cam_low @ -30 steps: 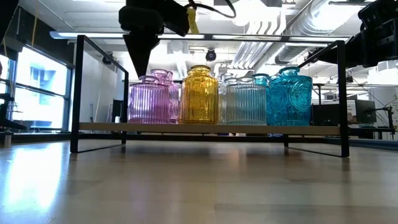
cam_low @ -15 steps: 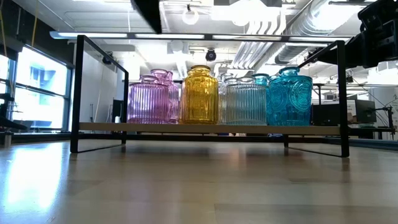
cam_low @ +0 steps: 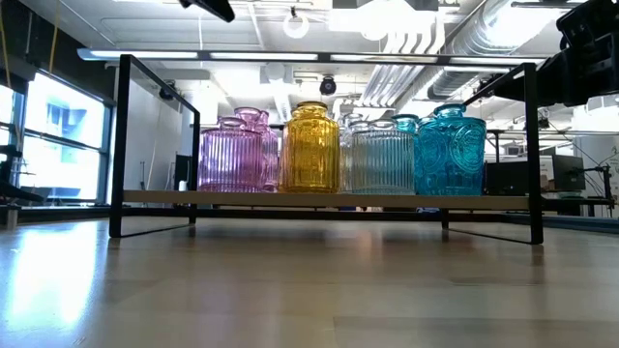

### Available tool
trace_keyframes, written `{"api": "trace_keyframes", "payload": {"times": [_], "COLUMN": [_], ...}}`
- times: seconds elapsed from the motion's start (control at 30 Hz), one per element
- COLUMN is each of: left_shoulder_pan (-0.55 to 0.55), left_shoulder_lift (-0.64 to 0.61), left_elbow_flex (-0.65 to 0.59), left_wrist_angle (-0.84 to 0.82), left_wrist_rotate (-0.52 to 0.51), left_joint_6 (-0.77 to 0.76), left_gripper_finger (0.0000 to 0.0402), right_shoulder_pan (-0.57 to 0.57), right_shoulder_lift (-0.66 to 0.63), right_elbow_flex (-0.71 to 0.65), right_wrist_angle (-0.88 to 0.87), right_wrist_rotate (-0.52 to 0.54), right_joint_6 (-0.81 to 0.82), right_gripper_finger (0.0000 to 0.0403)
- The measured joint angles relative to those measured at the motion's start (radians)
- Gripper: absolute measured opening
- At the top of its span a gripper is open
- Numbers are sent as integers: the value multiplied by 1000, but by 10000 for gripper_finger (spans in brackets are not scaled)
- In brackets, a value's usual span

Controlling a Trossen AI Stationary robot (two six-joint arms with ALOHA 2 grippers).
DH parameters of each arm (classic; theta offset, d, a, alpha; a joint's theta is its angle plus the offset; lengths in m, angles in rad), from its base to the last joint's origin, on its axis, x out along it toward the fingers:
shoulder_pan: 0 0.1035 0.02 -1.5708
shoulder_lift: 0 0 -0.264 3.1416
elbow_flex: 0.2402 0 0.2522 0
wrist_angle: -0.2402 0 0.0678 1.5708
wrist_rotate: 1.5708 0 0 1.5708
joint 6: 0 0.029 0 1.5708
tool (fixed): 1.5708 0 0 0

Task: Sort vases onto shelf
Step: Return to Home Position

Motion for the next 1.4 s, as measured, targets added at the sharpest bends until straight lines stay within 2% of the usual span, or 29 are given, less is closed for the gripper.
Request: {"api": "trace_keyframes", "payload": {"times": [0.37,0.83,1.13,1.4], "left_shoulder_pan": [-6,-4,-3,6], "left_shoulder_lift": [-221,-557,-759,-876], "left_elbow_flex": [-298,-664,-836,-931], "left_wrist_angle": [376,666,760,780], "left_wrist_rotate": [-31,-47,-48,-42], "left_joint_6": [150,239,277,291], "left_gripper_finger": [0,0,0,0], "right_shoulder_pan": [0,0,0,0], "right_shoulder_lift": [0,1,1,1], "right_elbow_flex": [0,0,0,0], "right_wrist_angle": [28,30,20,-21], "right_wrist_rotate": [22,16,-6,-6], "right_joint_6": [-19,-13,-20,-35], "right_gripper_finger": [0,0,0,0]}}
